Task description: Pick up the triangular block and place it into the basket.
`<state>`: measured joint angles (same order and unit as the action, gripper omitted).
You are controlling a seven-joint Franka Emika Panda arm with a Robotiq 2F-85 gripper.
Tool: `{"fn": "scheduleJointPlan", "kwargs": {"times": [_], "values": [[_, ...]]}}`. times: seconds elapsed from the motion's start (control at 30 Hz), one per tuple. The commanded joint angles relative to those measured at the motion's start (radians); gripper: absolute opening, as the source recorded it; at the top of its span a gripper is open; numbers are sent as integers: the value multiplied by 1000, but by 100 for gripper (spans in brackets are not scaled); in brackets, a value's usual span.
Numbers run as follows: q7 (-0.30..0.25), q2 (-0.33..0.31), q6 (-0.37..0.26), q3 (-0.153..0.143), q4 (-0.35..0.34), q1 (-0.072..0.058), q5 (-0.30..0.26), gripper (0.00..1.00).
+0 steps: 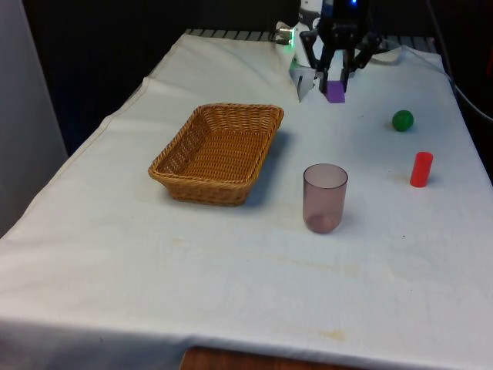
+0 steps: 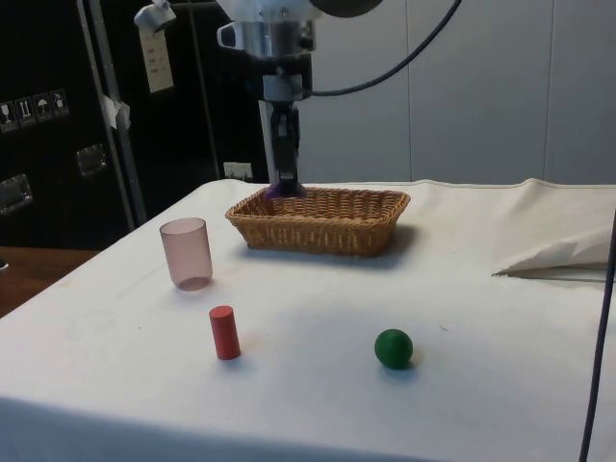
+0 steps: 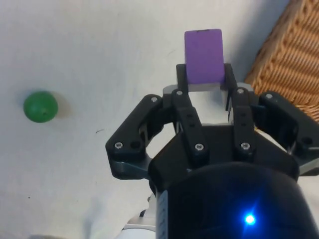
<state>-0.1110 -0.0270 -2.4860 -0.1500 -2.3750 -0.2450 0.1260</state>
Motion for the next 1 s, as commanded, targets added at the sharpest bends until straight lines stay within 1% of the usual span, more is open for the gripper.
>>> {"fn": "scheduleJointPlan", "kwargs": {"times": [0.0,0.13,0.17,0.2,0.27,0.4,0.43,0.47,0.5,0.67,0.7,0.73,0.77,0.8,0.93,0.97], "values": [[-9,-5,2,-8,7,4,5,34],[-32,-6,-6,-29,7,7,2,34],[-26,-2,-2,-26,5,3,0,34],[-39,-5,-8,-35,6,8,1,34],[-58,-4,-14,-53,4,10,-1,34],[-87,-4,-17,-78,4,11,-7,34],[-100,-5,-17,-89,6,11,-11,34],[-89,-2,-11,-90,5,7,-2,34],[-106,-5,-17,-95,6,11,-12,34],[-140,-10,-21,-125,11,14,-18,34],[-146,-12,-23,-131,13,14,-18,34],[-158,-20,-28,-143,16,14,-20,34],[-145,-13,-18,-147,15,9,-5,34],[-164,-27,-32,-150,19,14,-21,34],[-187,-58,-56,-171,26,16,-26,34],[-198,-76,-69,-182,31,17,-30,34]]}}
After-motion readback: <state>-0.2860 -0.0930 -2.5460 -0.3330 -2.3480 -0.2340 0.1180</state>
